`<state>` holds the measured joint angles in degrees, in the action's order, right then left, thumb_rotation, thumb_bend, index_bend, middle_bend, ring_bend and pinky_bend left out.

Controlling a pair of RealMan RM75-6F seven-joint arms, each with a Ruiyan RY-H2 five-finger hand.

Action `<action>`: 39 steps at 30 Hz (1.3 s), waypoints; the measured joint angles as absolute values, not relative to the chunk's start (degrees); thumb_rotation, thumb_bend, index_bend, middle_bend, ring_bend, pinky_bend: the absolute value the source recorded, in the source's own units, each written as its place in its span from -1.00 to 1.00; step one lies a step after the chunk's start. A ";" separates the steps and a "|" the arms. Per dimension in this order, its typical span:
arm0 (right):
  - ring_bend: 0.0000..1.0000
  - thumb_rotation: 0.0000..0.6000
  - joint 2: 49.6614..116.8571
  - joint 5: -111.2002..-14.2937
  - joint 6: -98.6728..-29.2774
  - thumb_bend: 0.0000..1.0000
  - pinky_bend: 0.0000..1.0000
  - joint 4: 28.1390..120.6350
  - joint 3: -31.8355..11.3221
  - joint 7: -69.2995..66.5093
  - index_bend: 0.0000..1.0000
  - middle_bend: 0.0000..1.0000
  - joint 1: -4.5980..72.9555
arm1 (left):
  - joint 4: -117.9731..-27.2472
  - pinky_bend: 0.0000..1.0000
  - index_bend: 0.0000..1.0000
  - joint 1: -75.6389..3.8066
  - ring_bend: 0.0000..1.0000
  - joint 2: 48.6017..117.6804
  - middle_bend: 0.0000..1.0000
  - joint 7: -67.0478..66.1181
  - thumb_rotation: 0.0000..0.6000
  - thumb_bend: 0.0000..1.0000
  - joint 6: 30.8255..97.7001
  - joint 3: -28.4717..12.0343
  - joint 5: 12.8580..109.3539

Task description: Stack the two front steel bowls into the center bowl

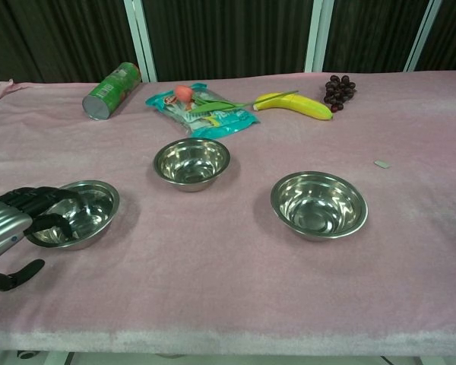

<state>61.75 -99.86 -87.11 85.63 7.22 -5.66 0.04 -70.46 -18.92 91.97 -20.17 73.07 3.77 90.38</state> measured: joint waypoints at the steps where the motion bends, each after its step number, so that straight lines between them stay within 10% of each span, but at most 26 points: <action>1: -1.00 1.00 61.74 -99.81 -87.09 -0.22 -1.00 85.62 7.21 -5.68 -1.00 -1.00 0.04 | -70.04 -0.77 0.04 -18.93 -0.87 92.16 -0.75 -19.45 1.00 -0.03 73.54 3.77 90.86; 21: -1.00 1.00 61.59 -99.88 -87.31 -0.22 -1.00 85.41 7.32 -6.10 -1.00 -1.00 -0.08 | -61.73 -0.72 0.53 -24.19 -0.71 98.16 -0.39 0.00 1.00 -0.19 83.19 -2.44 97.06; 39: -1.00 1.00 60.33 -98.70 -89.12 -0.22 -1.00 84.55 6.75 -9.51 -1.00 -1.00 -0.91 | -50.84 -0.70 0.42 -37.65 -0.69 112.36 -0.37 -2.21 1.00 -0.19 69.94 -13.28 86.03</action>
<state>60.33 -98.70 -89.12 84.55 6.75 -9.51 -0.91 -50.84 -37.65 112.36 -2.21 69.94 -13.28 86.03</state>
